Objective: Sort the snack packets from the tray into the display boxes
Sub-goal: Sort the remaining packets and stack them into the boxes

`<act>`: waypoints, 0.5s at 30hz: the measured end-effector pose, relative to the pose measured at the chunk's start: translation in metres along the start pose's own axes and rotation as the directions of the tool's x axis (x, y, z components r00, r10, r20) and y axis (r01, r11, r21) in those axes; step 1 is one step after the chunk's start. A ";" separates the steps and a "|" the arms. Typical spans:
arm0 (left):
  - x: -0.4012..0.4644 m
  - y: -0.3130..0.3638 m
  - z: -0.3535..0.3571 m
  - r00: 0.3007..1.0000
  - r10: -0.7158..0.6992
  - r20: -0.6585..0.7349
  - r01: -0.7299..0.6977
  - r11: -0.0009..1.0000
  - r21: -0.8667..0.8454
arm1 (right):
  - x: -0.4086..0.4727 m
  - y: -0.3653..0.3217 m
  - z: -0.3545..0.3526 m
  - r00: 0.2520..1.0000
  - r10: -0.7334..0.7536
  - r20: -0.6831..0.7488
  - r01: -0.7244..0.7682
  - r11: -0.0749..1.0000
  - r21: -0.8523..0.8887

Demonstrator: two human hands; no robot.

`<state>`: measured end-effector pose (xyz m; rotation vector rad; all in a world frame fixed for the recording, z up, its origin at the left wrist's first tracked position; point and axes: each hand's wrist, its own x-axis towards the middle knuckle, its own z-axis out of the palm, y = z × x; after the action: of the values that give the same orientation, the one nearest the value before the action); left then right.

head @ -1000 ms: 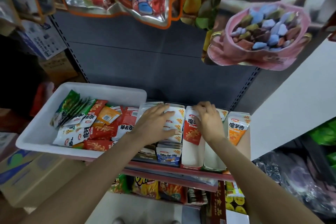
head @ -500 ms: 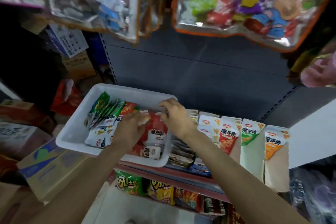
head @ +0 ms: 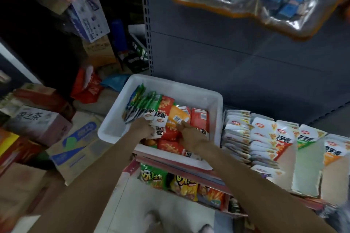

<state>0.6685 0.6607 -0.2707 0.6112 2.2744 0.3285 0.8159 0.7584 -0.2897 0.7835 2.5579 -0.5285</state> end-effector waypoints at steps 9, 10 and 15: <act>-0.005 -0.007 -0.011 0.991 0.121 -0.063 -0.128 0.984 -0.121 | -0.002 -0.001 -0.010 0.999 -0.034 -0.019 0.037 0.982 0.184; -0.010 -0.004 -0.014 0.976 0.194 -0.104 -0.207 0.968 -0.144 | -0.005 0.000 -0.014 0.996 -0.066 -0.064 0.079 0.968 0.237; -0.037 0.027 -0.027 0.817 0.522 -0.244 -0.562 0.816 -0.137 | -0.020 0.008 -0.044 0.941 -0.068 -0.332 0.246 0.811 0.531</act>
<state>0.6797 0.6632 -0.2190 1.1660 2.1645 0.9294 0.8242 0.7762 -0.2443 0.8948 2.7825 -1.3727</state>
